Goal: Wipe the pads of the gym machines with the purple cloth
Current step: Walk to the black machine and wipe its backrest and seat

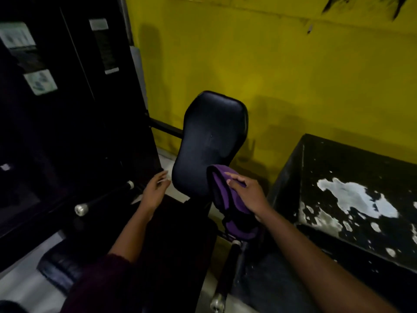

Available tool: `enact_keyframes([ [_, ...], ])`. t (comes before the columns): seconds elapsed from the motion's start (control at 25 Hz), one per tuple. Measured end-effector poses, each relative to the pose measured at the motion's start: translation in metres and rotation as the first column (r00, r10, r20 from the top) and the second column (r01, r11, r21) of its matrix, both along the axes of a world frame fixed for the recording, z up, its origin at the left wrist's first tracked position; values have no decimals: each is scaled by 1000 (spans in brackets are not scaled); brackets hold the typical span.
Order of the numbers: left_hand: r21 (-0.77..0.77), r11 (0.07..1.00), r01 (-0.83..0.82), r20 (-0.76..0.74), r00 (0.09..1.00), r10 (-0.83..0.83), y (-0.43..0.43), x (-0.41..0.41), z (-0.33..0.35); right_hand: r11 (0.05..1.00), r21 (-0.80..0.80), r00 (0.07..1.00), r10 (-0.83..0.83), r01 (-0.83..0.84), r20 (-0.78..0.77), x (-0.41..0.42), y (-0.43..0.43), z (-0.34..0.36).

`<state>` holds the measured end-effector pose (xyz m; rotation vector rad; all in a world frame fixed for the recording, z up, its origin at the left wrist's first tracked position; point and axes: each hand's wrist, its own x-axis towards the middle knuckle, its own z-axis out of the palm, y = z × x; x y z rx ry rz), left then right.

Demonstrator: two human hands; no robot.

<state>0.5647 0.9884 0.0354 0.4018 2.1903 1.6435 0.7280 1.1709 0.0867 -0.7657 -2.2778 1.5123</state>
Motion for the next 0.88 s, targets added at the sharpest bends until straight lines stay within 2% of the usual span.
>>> enact_keyframes([
  [0.12, -58, 998, -15, 62, 998, 18, 34, -33, -7, 1000, -7, 1000, 6, -6, 19, -41, 25, -20],
  [0.32, -136, 979, -152, 80, 983, 164, 46, -83, -24, 998, -60, 1000, -15, 14, -26, -134, 49, -77],
  [0.52, -224, 967, -121, 75, 987, 141, 7, -81, -32, 987, -159, 995, -38, 23, -87, -178, 33, -108],
  [0.68, -286, 957, -41, 57, 997, 60, 5, -114, -24, 999, -47, 988, -2, -6, -156, -187, 30, -122],
  [0.76, -241, 970, 0, 32, 999, 8, 22, -139, -23, 999, 12, 974, -26, 30, -224, -193, 36, -116],
  [0.88, -42, 998, 44, 23, 999, -43, 73, -182, -27, 990, 98, 939, -62, 101, -339, -204, 47, -102],
])
